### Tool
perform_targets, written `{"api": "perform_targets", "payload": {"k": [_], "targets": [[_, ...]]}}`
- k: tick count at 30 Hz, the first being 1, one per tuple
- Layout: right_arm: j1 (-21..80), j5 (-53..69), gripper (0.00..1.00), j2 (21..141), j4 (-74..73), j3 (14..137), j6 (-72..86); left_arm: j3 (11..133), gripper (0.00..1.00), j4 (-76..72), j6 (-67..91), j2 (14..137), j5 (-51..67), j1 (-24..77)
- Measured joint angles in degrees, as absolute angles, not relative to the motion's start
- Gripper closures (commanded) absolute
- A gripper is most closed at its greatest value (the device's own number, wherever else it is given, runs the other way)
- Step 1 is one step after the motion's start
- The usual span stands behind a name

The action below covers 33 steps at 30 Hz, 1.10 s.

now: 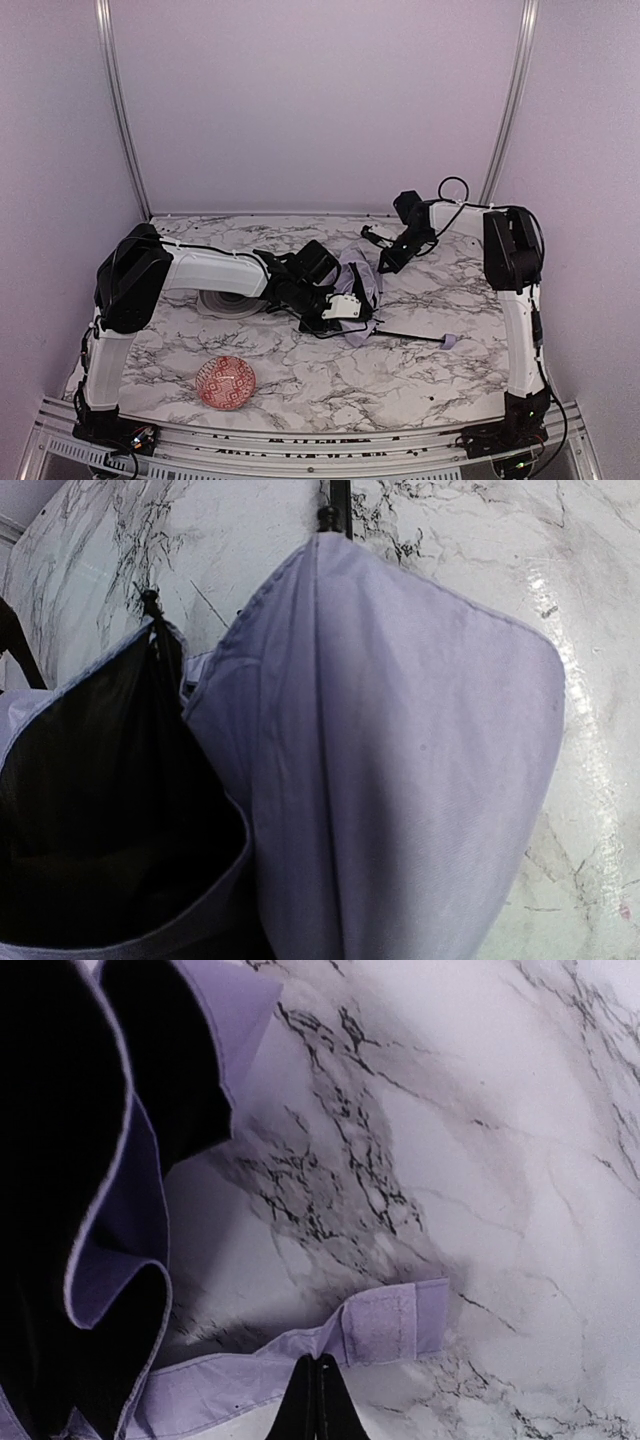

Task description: Put away the umbrella

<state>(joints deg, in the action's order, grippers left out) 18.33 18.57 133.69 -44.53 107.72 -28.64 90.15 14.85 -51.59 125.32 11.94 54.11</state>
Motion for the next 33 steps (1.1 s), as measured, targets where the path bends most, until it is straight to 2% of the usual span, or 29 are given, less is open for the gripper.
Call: {"api": "perform_targets", "payload": {"k": [9, 20, 22, 28, 33], "targets": [[18.2, 17.1, 1.00, 134.2, -36.6, 108.3, -22.8, 89.8, 1.00, 15.5, -51.0, 124.7, 11.5, 55.0], [18.4, 16.3, 1.00, 136.7, -27.5, 114.9, -17.9, 88.1, 1.00, 22.9, -48.3, 120.8, 16.2, 58.3], [18.7, 15.2, 0.95, 135.9, -27.4, 114.7, -17.1, 88.2, 1.00, 23.3, -47.3, 120.8, 15.3, 58.5], [18.9, 8.2, 0.84, 128.6, -29.1, 103.7, -15.0, 91.2, 1.00, 26.2, -42.8, 122.1, 14.4, 58.5], [18.9, 10.3, 0.76, 116.6, -27.6, 88.1, -13.3, 97.0, 1.00, 29.2, -35.6, 125.2, 15.1, 58.3]]}}
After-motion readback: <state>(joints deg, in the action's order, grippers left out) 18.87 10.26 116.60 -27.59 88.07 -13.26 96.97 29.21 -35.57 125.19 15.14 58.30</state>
